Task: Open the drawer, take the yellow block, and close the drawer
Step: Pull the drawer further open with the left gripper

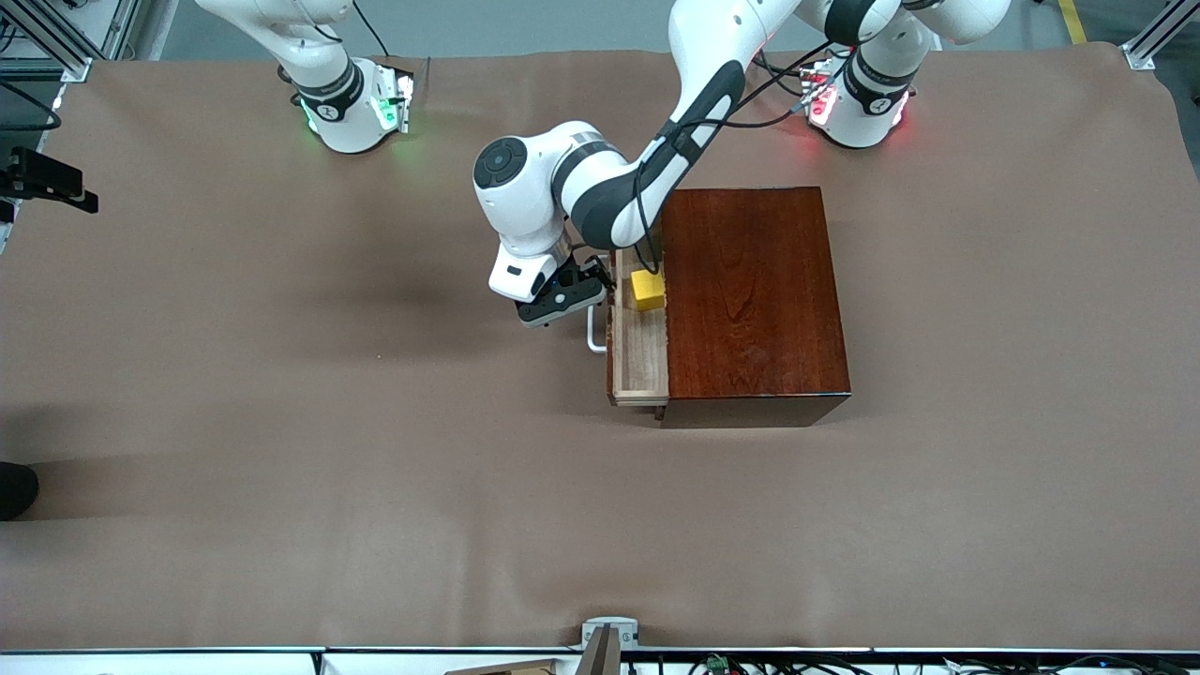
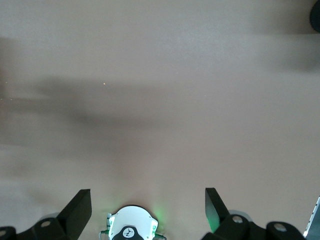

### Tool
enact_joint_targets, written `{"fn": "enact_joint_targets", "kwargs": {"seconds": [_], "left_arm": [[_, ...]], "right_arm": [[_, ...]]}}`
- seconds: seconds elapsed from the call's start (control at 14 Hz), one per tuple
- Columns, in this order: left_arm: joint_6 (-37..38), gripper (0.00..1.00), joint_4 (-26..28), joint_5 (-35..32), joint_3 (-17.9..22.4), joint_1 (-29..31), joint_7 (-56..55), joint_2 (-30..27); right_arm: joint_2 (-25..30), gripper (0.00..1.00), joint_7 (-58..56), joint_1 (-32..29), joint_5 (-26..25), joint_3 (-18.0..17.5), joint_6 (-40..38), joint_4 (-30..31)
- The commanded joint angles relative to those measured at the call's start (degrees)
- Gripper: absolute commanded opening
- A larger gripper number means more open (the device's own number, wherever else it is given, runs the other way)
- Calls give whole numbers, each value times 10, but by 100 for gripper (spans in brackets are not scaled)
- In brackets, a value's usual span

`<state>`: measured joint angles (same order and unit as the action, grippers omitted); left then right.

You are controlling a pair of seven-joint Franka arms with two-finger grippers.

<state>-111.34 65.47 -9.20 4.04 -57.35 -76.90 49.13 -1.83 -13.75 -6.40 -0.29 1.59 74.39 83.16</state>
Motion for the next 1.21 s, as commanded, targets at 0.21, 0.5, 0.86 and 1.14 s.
{"fn": "enact_joint_targets", "kwargs": {"seconds": [0.21, 0.5, 0.86, 1.14], "left_arm": [[-109, 100, -76, 70, -22, -13, -79, 42], [-72, 100, -74, 66, -16, -12, -76, 26], [-45, 100, -73, 64, -11, -8, -76, 17], [-6, 100, -72, 63, 1, -7, -72, -2]], "right_arm": [[2, 100, 7, 3, -7, 0, -3, -1], [2, 100, 7, 2, -7, 0, -4, -1], [2, 100, 7, 0, -7, 0, -4, -1], [2, 100, 7, -2, -5, 1, -6, 0]]}}
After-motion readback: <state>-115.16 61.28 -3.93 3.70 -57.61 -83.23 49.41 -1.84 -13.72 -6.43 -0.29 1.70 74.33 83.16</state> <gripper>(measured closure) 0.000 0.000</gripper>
